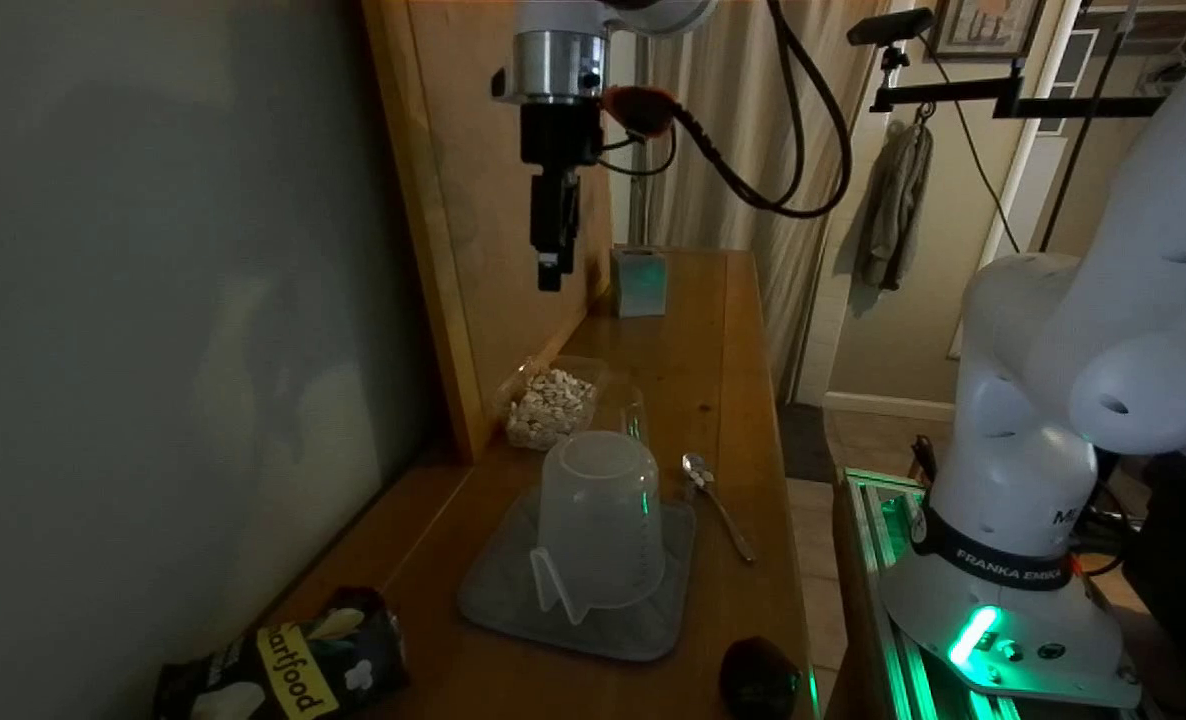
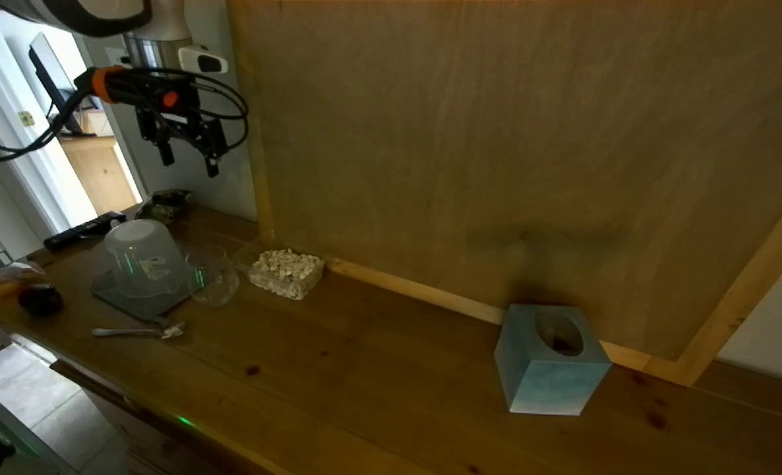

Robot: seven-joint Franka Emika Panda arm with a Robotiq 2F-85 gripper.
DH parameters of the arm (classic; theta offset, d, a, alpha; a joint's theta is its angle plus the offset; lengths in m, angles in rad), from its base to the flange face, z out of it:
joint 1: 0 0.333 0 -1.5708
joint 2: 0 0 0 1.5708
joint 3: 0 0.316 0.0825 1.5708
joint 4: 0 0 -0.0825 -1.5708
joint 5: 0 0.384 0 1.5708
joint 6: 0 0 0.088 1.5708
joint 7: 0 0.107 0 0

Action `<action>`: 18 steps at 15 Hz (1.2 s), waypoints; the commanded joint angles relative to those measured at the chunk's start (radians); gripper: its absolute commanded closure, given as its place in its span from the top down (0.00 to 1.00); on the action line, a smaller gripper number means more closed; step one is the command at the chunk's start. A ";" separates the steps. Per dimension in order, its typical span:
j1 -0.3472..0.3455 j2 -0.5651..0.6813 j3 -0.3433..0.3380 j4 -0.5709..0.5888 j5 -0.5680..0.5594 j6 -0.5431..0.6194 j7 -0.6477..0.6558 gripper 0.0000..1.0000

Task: Turn the plastic jar over

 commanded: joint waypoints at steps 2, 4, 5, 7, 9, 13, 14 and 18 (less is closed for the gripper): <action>0.089 0.019 0.133 -0.032 0.001 -0.009 0.062 1.00; 0.129 0.046 0.170 -0.038 0.016 0.005 0.044 1.00; 0.146 0.066 0.179 -0.041 0.023 0.011 0.019 1.00; 0.141 0.040 0.181 -0.043 0.005 -0.004 0.059 1.00; 0.139 0.042 0.180 -0.042 0.004 -0.004 0.061 1.00; 0.149 0.087 0.177 -0.026 0.037 -0.012 0.046 1.00; 0.157 0.105 0.179 -0.024 0.051 -0.012 0.031 1.00; 0.187 0.200 0.201 -0.006 0.067 -0.002 -0.045 1.00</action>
